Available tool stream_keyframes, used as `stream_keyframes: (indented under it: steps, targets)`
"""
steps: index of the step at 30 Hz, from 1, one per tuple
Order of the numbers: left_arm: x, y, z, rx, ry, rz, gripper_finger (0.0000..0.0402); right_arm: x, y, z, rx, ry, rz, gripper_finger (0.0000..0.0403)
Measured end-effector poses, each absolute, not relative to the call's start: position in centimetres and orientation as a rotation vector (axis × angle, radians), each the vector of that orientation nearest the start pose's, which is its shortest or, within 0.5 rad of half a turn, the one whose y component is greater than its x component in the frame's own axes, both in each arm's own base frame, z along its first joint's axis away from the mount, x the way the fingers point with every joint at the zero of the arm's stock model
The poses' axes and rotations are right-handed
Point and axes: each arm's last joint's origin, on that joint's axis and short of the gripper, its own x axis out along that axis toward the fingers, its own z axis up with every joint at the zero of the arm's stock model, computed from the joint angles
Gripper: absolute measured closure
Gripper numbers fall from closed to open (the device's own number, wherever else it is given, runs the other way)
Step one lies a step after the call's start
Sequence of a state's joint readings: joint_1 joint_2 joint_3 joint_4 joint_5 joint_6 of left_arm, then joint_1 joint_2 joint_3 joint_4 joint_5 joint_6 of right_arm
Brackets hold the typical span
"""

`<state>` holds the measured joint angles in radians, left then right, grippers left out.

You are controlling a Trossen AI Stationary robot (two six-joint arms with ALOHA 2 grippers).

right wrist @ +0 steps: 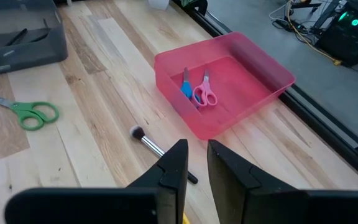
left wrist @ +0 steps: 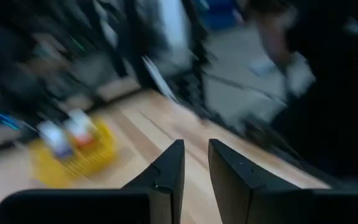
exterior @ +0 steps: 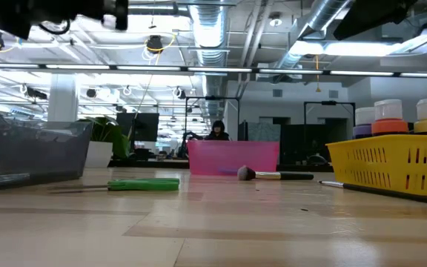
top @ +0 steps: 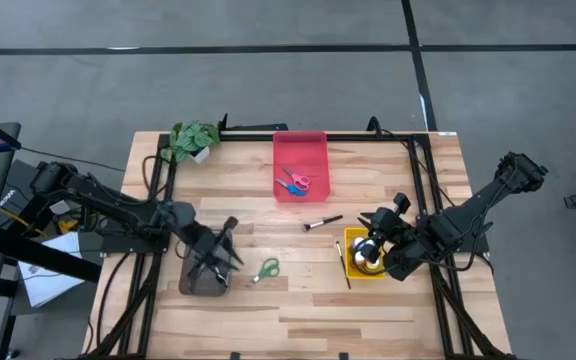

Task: Pick & Place Paint Supplies
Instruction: Put the top black makeup brush into the black bin

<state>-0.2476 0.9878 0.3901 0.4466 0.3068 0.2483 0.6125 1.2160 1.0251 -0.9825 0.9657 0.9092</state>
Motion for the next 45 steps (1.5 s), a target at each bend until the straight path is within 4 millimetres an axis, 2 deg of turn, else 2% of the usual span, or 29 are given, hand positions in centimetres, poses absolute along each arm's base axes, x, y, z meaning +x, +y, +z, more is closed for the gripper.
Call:
stream_keyframes:
  steps: [5, 9, 13, 20, 32, 37, 41, 45]
  targets:
    - [20.0, -5.3, 24.4, 0.256, -0.136, -0.329, 0.0334, 18.8, 10.3, 28.6, 0.014, 0.590, -0.624, 0.0346]
    - [19.8, -4.6, 26.3, 0.352, -0.305, -0.063, 0.0334, 18.8, 10.3, 28.6, 0.013, 0.588, -0.626, 0.0346]
    - [19.4, -4.1, 27.5, 0.315, -0.393, 0.125, 0.0334, 18.8, 10.3, 28.6, 0.013, 0.588, -0.627, 0.0346]
    - [19.9, -4.2, 26.5, 0.334, -0.298, 0.105, 0.0334, 18.8, 10.3, 28.6, 0.012, 0.589, -0.626, 0.0346]
    - [19.4, -5.8, 26.7, 0.242, -0.326, 0.016, 0.0334, 18.8, 10.3, 28.6, 0.011, 0.589, -0.627, 0.0346]
    - [20.2, -5.9, 29.3, 0.228, -0.295, 0.136, 0.0334, 19.0, 10.0, 28.6, 0.018, 0.588, -0.643, 0.0346]
    - [21.7, -5.3, 32.3, 0.275, -0.164, 0.222, 0.0334, 19.1, 9.8, 28.6, 0.020, 0.589, -0.653, 0.0346]
    - [23.5, -4.9, 34.9, 0.299, -0.110, 0.263, 0.0334, 19.0, 9.8, 28.6, 0.007, 0.594, -0.648, 0.0346]
